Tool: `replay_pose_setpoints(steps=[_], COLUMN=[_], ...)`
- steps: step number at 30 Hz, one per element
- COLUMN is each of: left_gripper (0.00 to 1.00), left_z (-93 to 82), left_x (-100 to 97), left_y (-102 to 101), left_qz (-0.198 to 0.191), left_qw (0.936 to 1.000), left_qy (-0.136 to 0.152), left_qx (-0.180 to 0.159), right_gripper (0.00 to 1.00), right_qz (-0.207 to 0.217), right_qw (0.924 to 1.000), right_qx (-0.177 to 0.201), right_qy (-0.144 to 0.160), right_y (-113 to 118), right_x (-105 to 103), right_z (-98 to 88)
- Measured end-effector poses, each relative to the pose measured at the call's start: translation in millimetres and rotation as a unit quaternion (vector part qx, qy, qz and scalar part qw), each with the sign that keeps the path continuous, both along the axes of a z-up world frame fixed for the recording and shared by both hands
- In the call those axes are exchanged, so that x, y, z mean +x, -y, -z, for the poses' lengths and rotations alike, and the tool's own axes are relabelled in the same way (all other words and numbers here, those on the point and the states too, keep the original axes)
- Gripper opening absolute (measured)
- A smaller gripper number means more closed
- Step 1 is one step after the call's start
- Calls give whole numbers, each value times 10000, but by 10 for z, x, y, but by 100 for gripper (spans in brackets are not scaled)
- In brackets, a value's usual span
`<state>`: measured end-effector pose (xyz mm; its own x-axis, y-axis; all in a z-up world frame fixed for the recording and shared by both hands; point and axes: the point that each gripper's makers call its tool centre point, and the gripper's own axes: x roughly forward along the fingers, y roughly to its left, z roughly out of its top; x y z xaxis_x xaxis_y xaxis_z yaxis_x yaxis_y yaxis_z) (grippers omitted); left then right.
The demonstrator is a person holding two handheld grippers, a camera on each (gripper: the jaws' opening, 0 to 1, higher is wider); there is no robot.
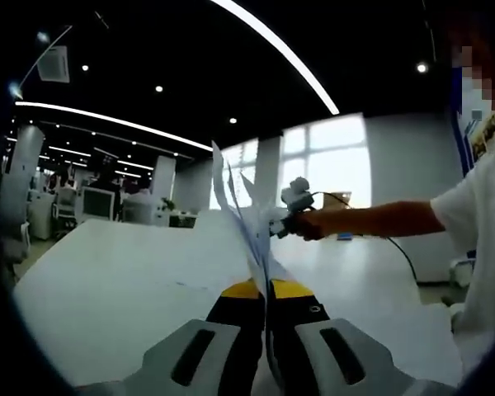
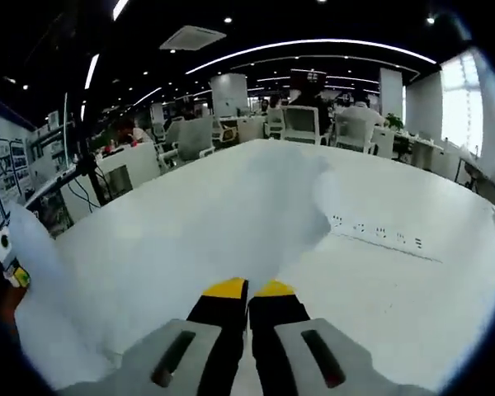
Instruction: Organize the stack of printing papers by aligning and flattening the scattered papers on the table
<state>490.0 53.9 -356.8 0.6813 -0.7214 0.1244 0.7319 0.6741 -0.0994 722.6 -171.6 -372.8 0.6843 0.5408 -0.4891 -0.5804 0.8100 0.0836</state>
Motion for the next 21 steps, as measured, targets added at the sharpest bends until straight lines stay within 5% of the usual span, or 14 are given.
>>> replay_pose_setpoints(steps=[21], left_gripper=[6], left_z=[39], left_x=[25], left_y=[-17], left_qz=[-9], left_qw=[9999], left_qy=[-159], left_qx=[-11], right_gripper=[0], right_qz=[-35], right_qw=[9982], right_qx=[-392], right_qy=[453], right_y=[721], right_x=[-631], right_z=[-513])
